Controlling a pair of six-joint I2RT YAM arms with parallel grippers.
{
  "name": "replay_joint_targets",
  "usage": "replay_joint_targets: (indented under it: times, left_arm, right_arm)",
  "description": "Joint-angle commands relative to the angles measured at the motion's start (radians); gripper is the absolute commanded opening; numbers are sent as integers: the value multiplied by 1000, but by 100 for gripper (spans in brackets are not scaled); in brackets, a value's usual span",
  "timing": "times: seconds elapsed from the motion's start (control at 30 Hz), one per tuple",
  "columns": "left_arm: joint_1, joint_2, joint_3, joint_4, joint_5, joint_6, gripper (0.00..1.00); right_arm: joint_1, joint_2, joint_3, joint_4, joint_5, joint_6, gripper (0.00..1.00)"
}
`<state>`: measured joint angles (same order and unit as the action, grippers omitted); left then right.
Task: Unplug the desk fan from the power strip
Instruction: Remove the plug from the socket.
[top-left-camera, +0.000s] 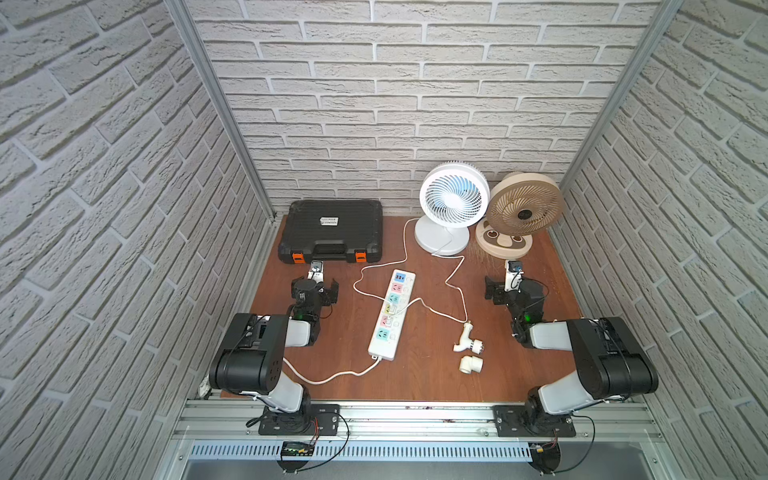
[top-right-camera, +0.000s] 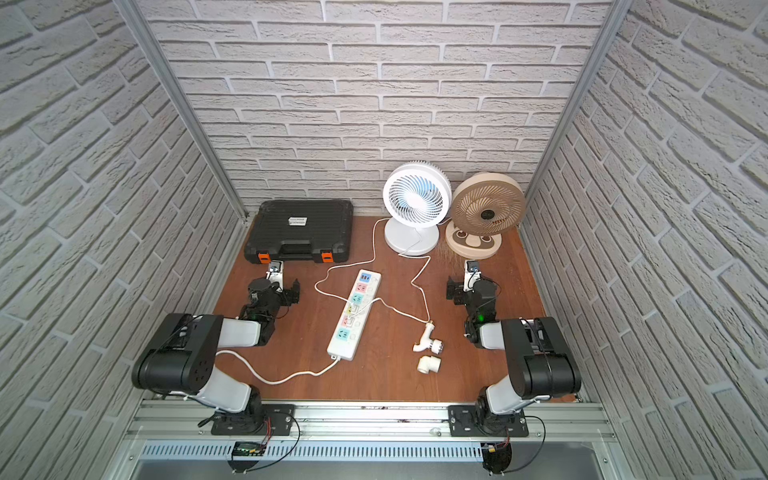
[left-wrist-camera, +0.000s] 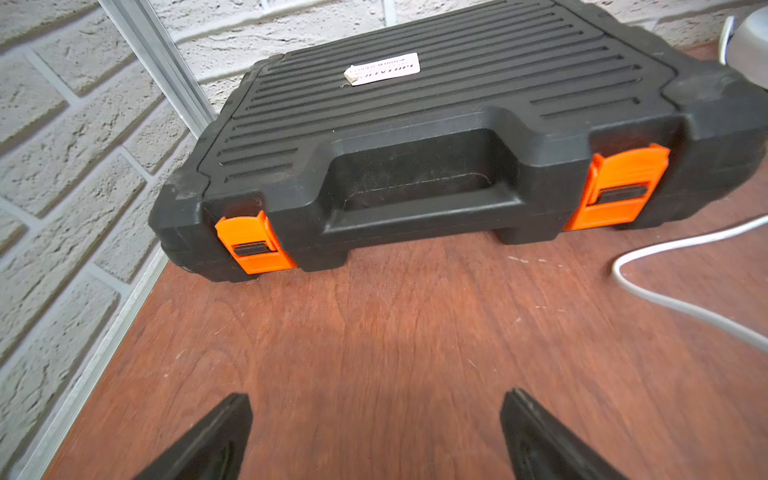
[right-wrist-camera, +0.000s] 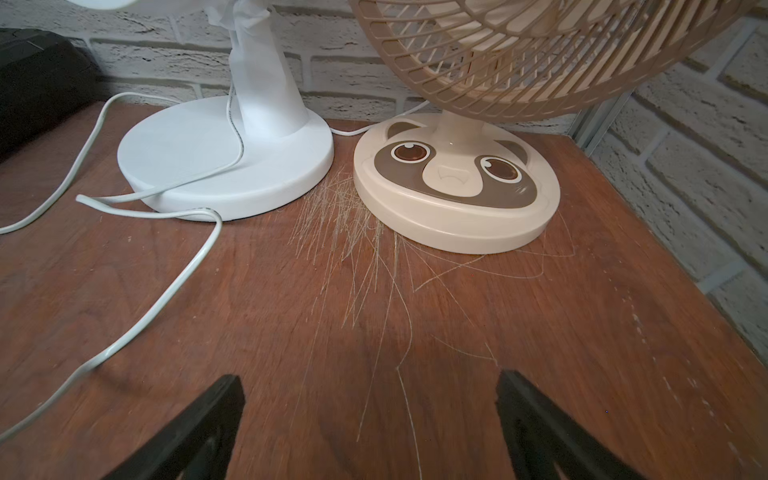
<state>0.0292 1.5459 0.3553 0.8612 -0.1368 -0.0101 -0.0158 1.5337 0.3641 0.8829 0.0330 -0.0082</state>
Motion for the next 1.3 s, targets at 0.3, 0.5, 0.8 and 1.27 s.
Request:
replay_joint_targets:
  times: [0.3, 0.5, 0.8, 1.27]
  left_arm:
    - [35, 7, 32, 24, 48, -7, 98]
    - [-21, -86, 23, -36, -99, 13, 98]
    - [-52, -553, 124, -641, -363, -566, 98]
    - [-213, -423, 431, -1012, 17, -657, 98]
  right_arm:
    - [6, 4, 10, 36, 9, -4, 99]
    - [33, -185, 29, -148, 63, -15, 99]
    - [39, -493, 248, -745, 5, 574, 99]
    - [336, -582, 239, -878, 4, 538, 93]
